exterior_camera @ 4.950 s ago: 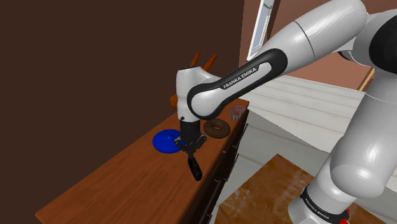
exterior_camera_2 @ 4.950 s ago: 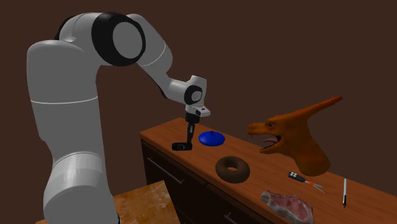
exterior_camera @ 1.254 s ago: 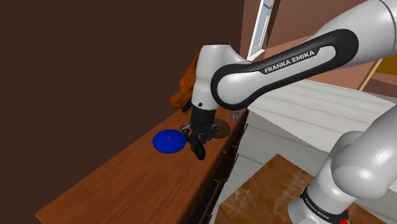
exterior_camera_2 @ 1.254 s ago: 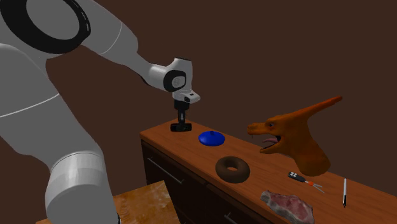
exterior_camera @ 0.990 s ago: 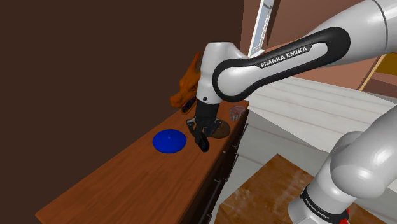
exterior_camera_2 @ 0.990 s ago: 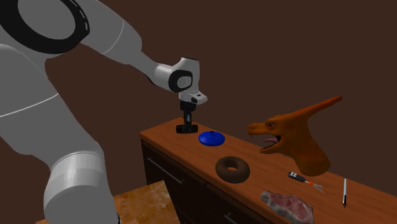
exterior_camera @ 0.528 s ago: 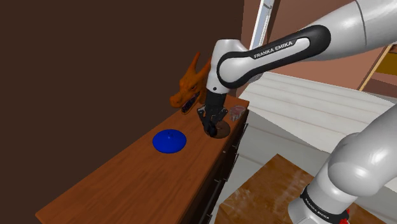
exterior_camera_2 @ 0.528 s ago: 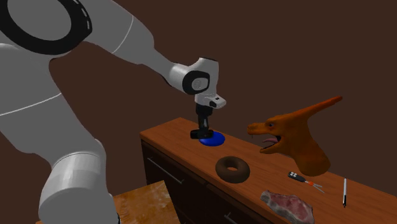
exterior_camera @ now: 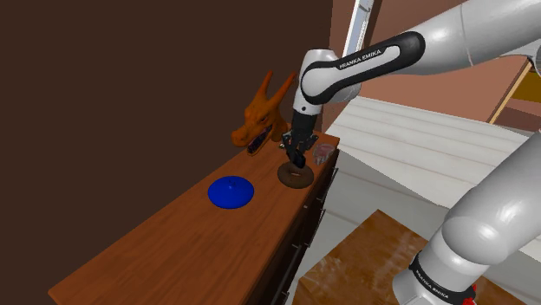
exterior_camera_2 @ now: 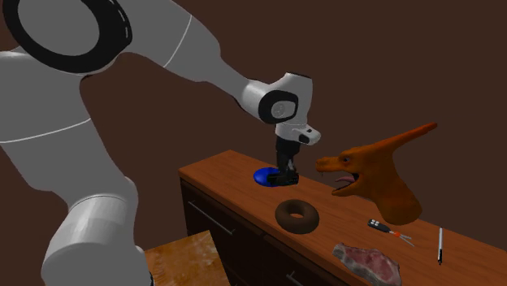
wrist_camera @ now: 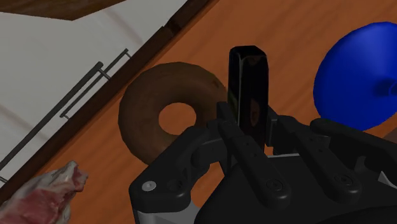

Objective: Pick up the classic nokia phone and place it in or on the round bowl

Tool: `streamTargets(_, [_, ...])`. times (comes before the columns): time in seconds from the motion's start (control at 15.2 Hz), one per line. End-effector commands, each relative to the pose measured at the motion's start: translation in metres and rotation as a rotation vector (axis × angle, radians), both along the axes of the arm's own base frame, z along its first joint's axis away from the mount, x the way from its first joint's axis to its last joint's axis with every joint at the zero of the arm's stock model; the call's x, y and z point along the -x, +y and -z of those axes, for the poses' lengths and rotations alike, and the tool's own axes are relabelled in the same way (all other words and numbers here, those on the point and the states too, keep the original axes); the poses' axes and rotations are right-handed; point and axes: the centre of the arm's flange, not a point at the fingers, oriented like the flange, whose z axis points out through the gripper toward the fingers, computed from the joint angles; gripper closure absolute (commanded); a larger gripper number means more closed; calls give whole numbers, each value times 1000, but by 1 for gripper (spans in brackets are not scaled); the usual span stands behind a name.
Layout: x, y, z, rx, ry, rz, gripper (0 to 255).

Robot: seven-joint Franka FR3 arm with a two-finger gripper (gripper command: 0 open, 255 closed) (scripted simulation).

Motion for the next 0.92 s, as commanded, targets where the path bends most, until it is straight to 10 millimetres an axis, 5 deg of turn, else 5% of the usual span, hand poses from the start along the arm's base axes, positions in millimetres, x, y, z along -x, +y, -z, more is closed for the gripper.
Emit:
streamTargets(0.0, [-12,-25,-1,0,0,-1,255])
streamTargets(0.13, [-27,-55,-1,0,0,-1,255])
streamTargets(0.86, [-27,-55,57,0,0,-1,255])
